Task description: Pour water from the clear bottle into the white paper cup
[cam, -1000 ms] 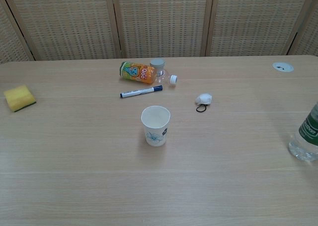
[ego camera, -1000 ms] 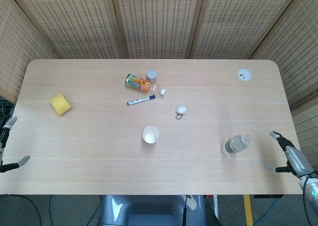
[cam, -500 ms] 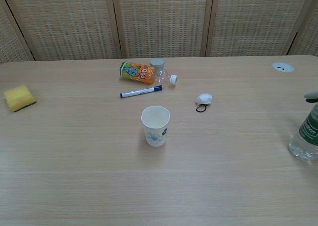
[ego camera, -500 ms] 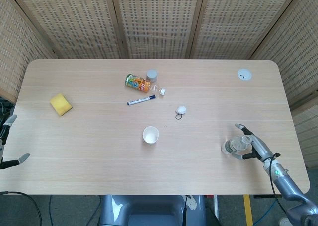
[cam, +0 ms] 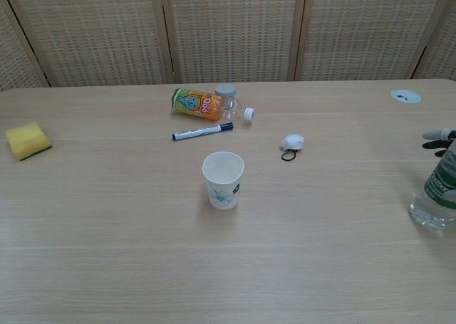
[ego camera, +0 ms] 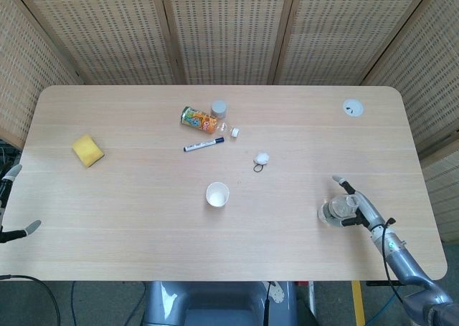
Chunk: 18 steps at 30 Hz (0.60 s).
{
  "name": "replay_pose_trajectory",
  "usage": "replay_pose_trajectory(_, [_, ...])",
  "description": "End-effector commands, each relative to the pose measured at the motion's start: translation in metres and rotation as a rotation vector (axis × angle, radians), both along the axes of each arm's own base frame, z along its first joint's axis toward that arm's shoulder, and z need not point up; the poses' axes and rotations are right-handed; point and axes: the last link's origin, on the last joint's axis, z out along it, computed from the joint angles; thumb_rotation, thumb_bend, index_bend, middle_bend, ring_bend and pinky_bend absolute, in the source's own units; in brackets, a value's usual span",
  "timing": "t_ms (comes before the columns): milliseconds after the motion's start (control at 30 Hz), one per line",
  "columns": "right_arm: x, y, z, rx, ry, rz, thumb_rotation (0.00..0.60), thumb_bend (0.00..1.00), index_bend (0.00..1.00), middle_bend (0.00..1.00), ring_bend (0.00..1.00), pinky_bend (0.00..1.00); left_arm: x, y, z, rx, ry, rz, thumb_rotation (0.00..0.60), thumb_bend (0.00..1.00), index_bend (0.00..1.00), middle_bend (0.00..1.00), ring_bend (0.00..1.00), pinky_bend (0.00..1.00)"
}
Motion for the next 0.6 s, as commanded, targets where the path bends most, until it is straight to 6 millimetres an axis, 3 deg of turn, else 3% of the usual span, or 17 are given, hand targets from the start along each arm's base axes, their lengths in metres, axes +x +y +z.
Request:
replay_pose_trajectory(33, [0.001,-0.003,-0.004,-0.015,-0.001,-0.011,0.6,0.04,0.27,0.27,0.06,0.04,0.0,0.0,0.0,0.0,0.001,-0.001,0.6,0.0,0.0,0.0,0.0,0.0])
replay_pose_trajectory(67, [0.001,-0.003,-0.005,-0.018,0.001,-0.015,0.6,0.08,0.32,0.32,0.1,0.07,0.0,0.0,0.0,0.0,0.002,-0.001,0.6,0.0,0.0,0.0,0.0,0.0])
replay_pose_trajectory(133, [0.001,-0.003,-0.006,-0.034,0.001,-0.018,0.6,0.3,0.44,0.42,0.23,0.22,0.0,0.0,0.0,-0.001,0.002,0.0,0.6,0.0,0.0,0.0,0.0,0.0])
replay_pose_trajectory(233, [0.003,-0.005,-0.005,-0.072,-0.004,-0.015,0.6,0.55,0.53,0.52,0.38,0.4,0.0,0.0,-0.001,-0.001,0.002,0.002,0.6,0.0,0.0,0.0,0.0,0.0])
replay_pose_trajectory(300, [0.006,-0.006,-0.004,-0.099,-0.006,-0.009,0.6,0.64,0.55,0.56,0.43,0.49,0.0,0.0,-0.001,-0.001,0.002,0.002,0.6,0.0,0.0,0.0,0.0,0.0])
replay_pose_trajectory(433, [0.015,-0.011,-0.002,-0.141,-0.005,0.012,0.6,0.69,0.57,0.57,0.49,0.6,0.0,0.0,-0.001,-0.005,0.003,0.003,0.6,0.0,0.0,0.0,0.0,0.0])
replay_pose_trajectory(533, [0.025,-0.016,0.0,-0.161,0.003,0.04,0.6,0.69,0.57,0.57,0.5,0.63,0.0,0.0,-0.002,-0.01,0.006,0.004,0.6,0.0,0.0,0.0,0.0,0.0])
replay_pose_trajectory(600, [0.044,-0.027,0.004,-0.185,0.045,0.103,0.6,0.69,0.57,0.57,0.51,0.65,0.001,0.0,-0.004,-0.015,0.01,0.004,0.6,0.0,0.0,0.0,0.0,0.0])
